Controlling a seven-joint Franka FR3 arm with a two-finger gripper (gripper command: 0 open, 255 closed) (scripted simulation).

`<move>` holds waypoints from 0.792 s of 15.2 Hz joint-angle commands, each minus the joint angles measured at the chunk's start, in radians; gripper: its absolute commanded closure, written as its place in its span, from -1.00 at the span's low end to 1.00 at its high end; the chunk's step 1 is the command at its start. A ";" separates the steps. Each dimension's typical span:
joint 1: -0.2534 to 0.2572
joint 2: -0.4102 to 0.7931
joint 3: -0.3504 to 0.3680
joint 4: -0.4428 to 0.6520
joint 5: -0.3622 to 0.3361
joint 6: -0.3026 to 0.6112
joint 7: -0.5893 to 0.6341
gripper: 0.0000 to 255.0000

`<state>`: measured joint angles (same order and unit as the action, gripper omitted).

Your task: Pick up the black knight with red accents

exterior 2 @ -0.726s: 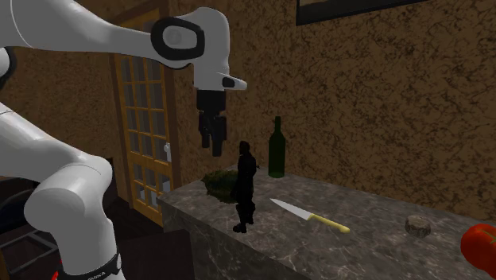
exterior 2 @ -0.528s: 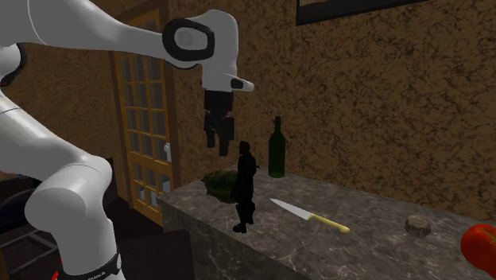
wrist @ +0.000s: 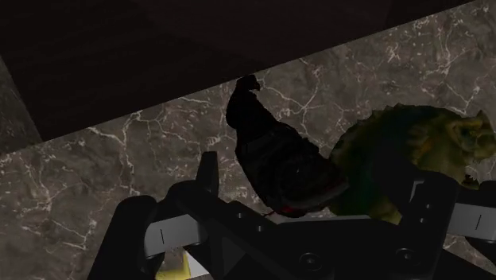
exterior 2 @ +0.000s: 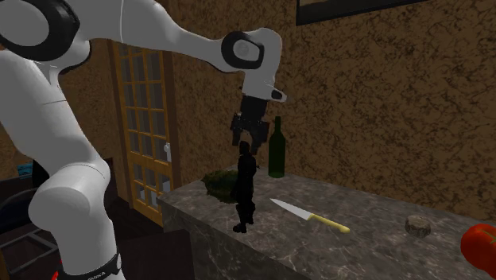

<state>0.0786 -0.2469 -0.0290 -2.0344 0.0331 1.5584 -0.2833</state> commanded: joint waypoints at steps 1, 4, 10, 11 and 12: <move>0.012 0.114 0.004 0.099 0.013 -0.027 -0.026 -1.00; 0.020 0.208 0.011 0.177 0.023 -0.046 -0.046 -1.00; 0.020 0.216 0.011 0.105 0.023 0.033 -0.050 -1.00; 0.020 0.217 0.011 0.098 0.023 0.041 -0.050 -1.00; 0.020 0.217 0.011 0.098 0.023 0.041 -0.050 -1.00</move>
<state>0.0987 -0.0308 -0.0179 -1.9318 0.0562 1.5937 -0.3338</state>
